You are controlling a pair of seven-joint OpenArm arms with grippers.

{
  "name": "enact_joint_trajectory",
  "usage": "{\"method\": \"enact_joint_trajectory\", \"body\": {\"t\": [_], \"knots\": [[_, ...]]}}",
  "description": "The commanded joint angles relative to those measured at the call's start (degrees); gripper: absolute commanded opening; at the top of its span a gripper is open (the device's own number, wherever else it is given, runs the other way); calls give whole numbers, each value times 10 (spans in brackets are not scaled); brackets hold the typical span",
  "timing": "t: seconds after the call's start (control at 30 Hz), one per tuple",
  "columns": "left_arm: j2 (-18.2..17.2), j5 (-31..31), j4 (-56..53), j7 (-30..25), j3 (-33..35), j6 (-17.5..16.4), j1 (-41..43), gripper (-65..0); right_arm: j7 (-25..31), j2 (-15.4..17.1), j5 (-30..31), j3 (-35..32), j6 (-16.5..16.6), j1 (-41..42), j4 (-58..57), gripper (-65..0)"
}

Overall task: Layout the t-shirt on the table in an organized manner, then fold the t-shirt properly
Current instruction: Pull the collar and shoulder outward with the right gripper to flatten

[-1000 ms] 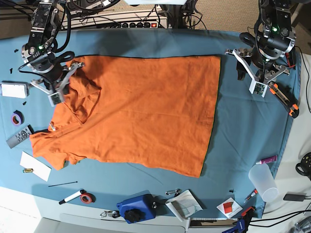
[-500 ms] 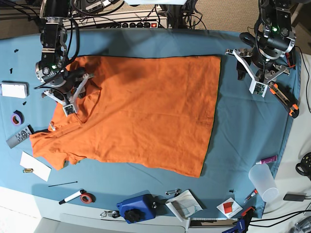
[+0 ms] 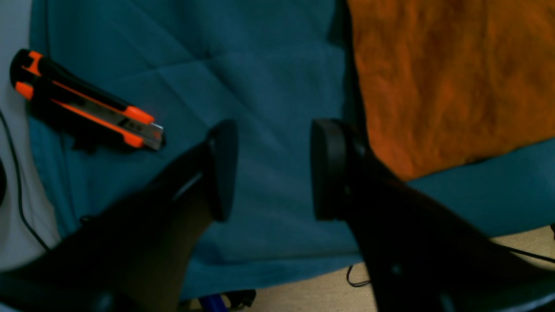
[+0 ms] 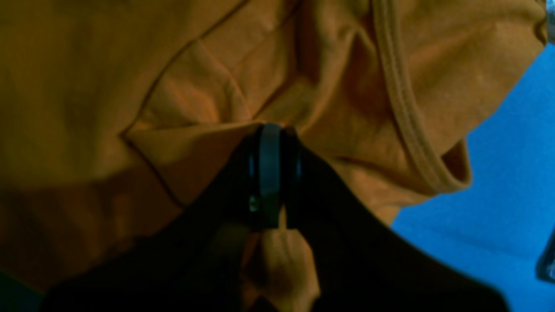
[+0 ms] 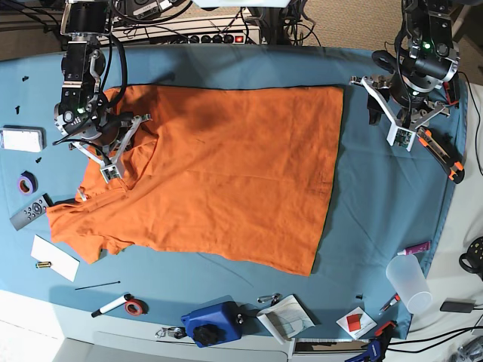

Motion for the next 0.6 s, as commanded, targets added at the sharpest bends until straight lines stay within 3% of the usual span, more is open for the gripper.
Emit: {"method": "enact_joint_trajectory", "body": {"t": [0.0,0.37,0.57], "knots": [[-5,0,9,-10,-2,0,-2,-366,-47,2,7,-3,11,-7,0,-650],[-5,1,9,-10,-2,0,-1,-366,-78,2,18,-3,11,-21,138,-650],[-5,1,9,-10,-2,0,-2,-366,-75,2,17,-2,12,-52,155,-650]]}}
